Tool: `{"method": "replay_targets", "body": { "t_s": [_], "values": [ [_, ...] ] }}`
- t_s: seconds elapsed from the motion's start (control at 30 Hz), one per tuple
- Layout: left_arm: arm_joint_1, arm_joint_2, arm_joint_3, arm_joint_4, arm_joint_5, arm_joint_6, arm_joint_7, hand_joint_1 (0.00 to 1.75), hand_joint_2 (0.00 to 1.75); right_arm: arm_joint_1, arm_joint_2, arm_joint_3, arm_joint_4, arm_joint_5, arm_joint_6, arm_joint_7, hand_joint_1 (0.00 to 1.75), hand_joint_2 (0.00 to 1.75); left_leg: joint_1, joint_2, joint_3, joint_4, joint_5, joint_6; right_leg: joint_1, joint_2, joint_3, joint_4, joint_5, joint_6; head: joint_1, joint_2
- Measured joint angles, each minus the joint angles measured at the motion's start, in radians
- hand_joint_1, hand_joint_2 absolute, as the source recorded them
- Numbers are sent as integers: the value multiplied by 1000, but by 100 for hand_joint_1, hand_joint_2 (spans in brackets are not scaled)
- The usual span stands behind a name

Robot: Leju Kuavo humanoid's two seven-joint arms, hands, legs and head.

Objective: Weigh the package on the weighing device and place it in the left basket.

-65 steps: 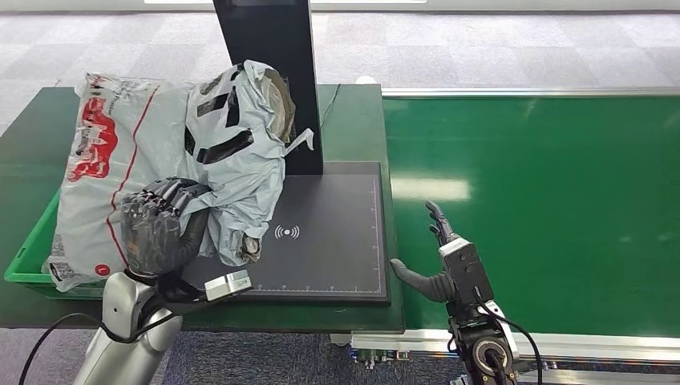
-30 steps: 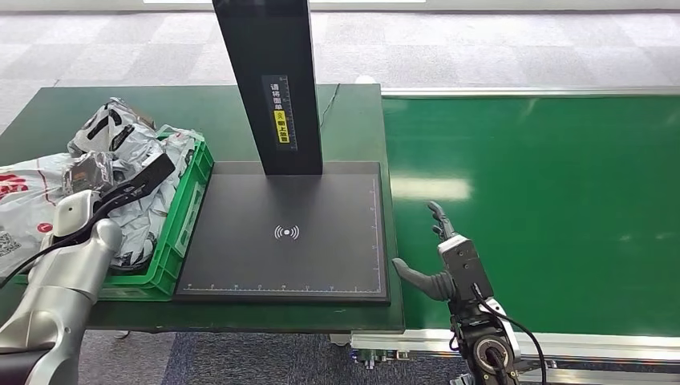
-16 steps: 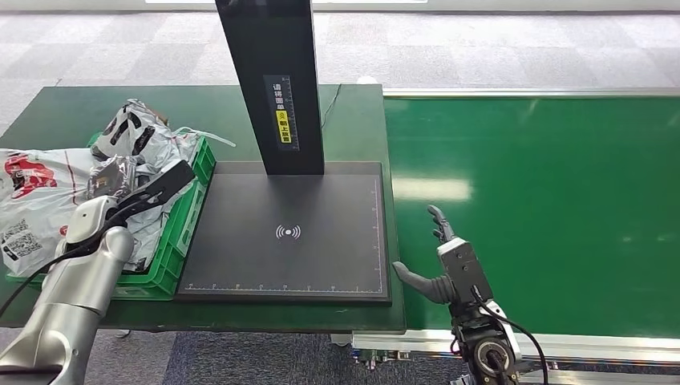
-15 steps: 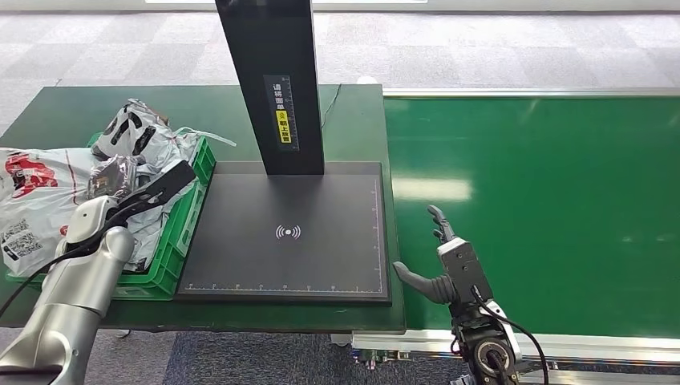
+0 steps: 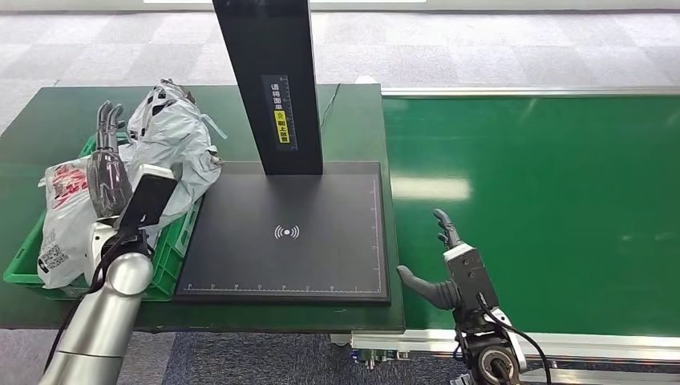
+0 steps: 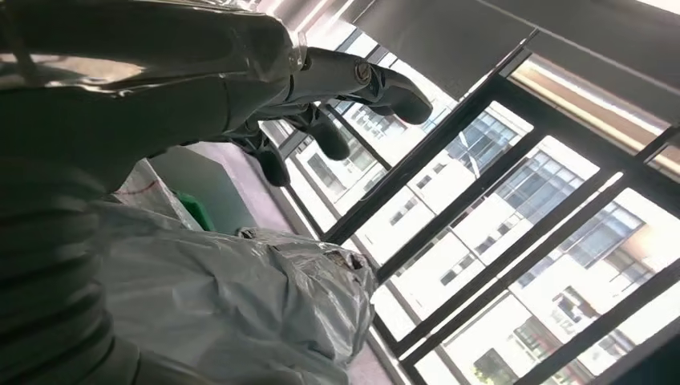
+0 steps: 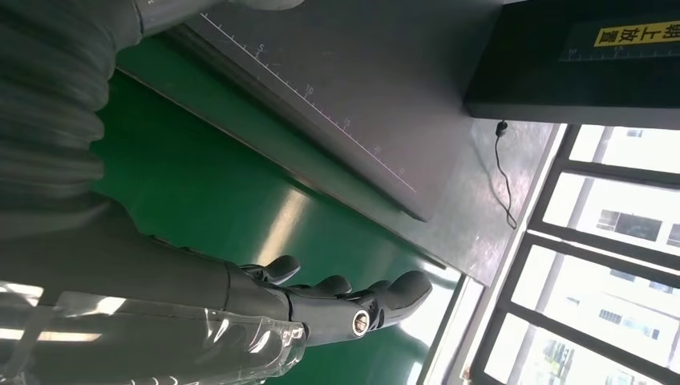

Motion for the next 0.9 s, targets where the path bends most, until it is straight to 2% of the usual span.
{"method": "replay_targets", "body": {
  "t_s": [0.2,0.33,0.4,0.47,0.63,0.7,0.8,0.9],
  "values": [
    [84,-31,-5,-106,58,39,-57,0,175,0,0,0,0,7,2,-7,0,175,0,0,0,0,0,0,0,0,0,0,0,0,0,0],
    [138,-56,-3,-167,127,45,-133,0,175,-5,0,1,0,9,13,-19,0,175,0,0,0,0,0,0,0,0,0,0,0,0,0,0],
    [166,-73,-3,-196,186,18,-181,0,175,-9,0,2,1,8,15,-28,0,175,0,0,0,0,0,0,0,0,0,0,0,0,0,0],
    [196,-91,-6,-222,302,-84,-221,0,175,-13,0,4,2,-1,21,-47,0,175,0,0,0,0,0,0,0,0,0,0,0,0,0,0],
    [288,-128,-54,-246,712,-562,-244,0,175,-36,2,28,15,-52,54,-157,0,175,0,0,0,0,0,0,0,0,0,0,0,0,0,0],
    [327,-148,-78,-239,816,-680,-237,0,175,-43,8,41,18,-73,61,-202,0,175,0,0,0,0,0,0,0,0,0,0,0,0,0,0],
    [373,-179,-109,-214,863,-733,-228,0,175,-45,25,55,17,-117,88,-235,0,175,0,0,0,0,0,0,0,0,0,0,0,0,0,0],
    [400,-210,-126,-178,870,-702,-211,0,175,-45,40,62,18,-146,108,-239,0,175,0,0,0,0,0,0,0,0,0,0,0,0,0,0]
  ]
}}
